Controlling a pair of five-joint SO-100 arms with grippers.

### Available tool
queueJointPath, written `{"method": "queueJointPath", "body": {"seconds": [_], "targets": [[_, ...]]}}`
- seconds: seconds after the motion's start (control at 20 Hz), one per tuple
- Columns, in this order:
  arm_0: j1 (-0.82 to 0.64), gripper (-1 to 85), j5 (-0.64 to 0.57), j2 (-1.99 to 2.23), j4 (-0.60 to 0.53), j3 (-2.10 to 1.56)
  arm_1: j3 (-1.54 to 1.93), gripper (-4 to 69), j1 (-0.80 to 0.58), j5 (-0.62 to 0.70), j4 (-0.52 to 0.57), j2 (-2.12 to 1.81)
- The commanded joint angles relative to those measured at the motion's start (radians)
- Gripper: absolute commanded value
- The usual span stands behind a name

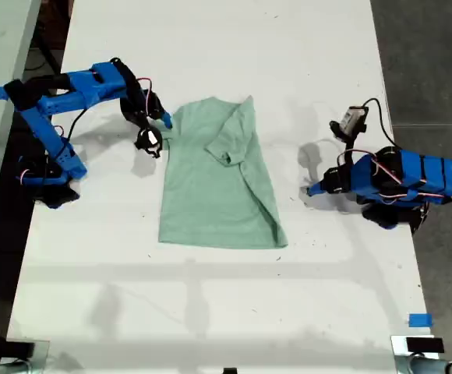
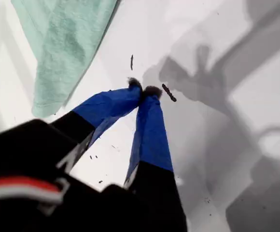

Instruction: Fold t shirt

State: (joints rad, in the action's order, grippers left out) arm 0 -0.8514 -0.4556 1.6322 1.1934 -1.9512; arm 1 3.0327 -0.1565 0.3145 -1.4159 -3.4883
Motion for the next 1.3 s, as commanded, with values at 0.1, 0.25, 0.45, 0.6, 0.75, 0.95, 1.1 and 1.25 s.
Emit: {"method": "queueJointPath", "body": {"seconds": [0.1,0.25,0.45,0.6,0.75,0.95,1.1,1.25], "targets": [[-0.015,21.1,-0.002,-0.08,-0.1,-0.017,0.046,2.1,0.003,0.003,0.015,-0.009],[-0.02,-0.1,-0.002,-0.13,-0.104,0.006,0.046,2.2,0.003,0.003,0.015,-0.009],[-0.012,-0.1,0.005,-0.104,-0.035,0.035,0.046,2.2,0.003,0.003,0.015,-0.009],[-0.005,-0.1,0.041,-0.051,0.094,0.112,0.046,2.2,0.002,0.005,0.015,-0.009],[0.012,-0.1,0.083,-0.054,0.282,0.321,0.046,2.2,-0.003,0.008,0.015,-0.009],[0.086,-0.1,0.103,-0.227,0.442,0.747,0.046,1.9,-0.006,0.012,0.015,-0.009],[0.183,-0.1,0.106,-0.402,0.411,0.996,0.046,1.9,-0.008,0.014,0.015,-0.009],[0.265,-0.1,0.11,-0.471,0.296,1.002,0.046,1.9,-0.008,0.017,0.015,-0.009]]}}
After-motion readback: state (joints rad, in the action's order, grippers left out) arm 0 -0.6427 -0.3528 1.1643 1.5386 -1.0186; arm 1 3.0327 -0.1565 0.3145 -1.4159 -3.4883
